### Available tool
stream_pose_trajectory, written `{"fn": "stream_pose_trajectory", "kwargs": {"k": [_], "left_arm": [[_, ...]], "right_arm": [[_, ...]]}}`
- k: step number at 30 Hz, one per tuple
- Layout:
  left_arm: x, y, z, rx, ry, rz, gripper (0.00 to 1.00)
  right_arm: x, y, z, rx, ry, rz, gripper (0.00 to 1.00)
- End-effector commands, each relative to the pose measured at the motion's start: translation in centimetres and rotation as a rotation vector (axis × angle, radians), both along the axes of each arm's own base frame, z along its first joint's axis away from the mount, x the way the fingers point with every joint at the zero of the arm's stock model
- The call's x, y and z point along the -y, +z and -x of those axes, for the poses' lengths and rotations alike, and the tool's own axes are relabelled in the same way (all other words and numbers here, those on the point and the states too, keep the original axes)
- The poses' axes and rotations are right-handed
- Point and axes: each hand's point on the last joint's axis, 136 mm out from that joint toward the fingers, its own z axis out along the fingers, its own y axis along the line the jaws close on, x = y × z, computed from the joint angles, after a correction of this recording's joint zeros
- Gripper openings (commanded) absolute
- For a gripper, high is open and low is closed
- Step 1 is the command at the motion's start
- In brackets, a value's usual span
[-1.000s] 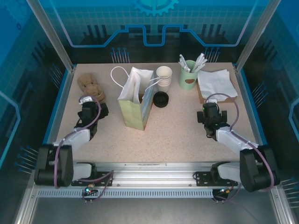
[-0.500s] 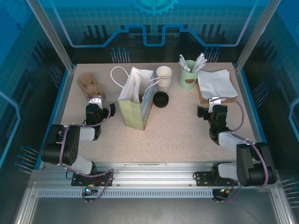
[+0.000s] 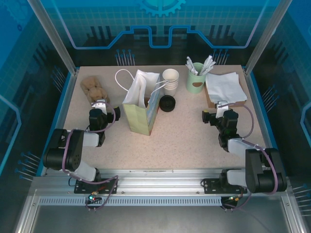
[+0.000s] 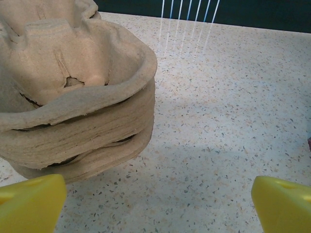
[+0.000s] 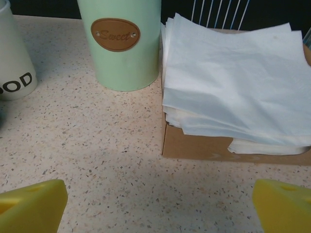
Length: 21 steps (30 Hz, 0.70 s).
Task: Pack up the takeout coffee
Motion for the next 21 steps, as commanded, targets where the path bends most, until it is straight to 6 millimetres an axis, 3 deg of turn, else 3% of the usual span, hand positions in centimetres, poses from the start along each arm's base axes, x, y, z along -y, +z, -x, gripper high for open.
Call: {"fn": "stream_pose_trajectory", "kwargs": {"k": [1, 5, 7, 21], "left_arm": [[0.5, 0.7, -0.4, 0.034, -0.032, -0.021, 0.99], [0.5, 0.7, -0.4, 0.032, -0.032, -0.021, 0.99], [0.6, 0.7, -0.4, 0.034, -0.033, -0.021, 0.99], [0.5, 0.6, -0.3, 0.032, -0.032, -0.022, 0.99]], "right_arm": [[0.1, 0.9, -1.2, 0.019, 0.004, -0.055, 0.99], [-0.7, -0.3, -1.9, 0.038, 0.022, -0.040, 1.00], [-2.2, -1.6, -2.7, 0.026, 0.060, 0.022, 1.00], [-2.1, -1.7, -2.8, -0.003, 0.049, 0.028, 1.00]]}}
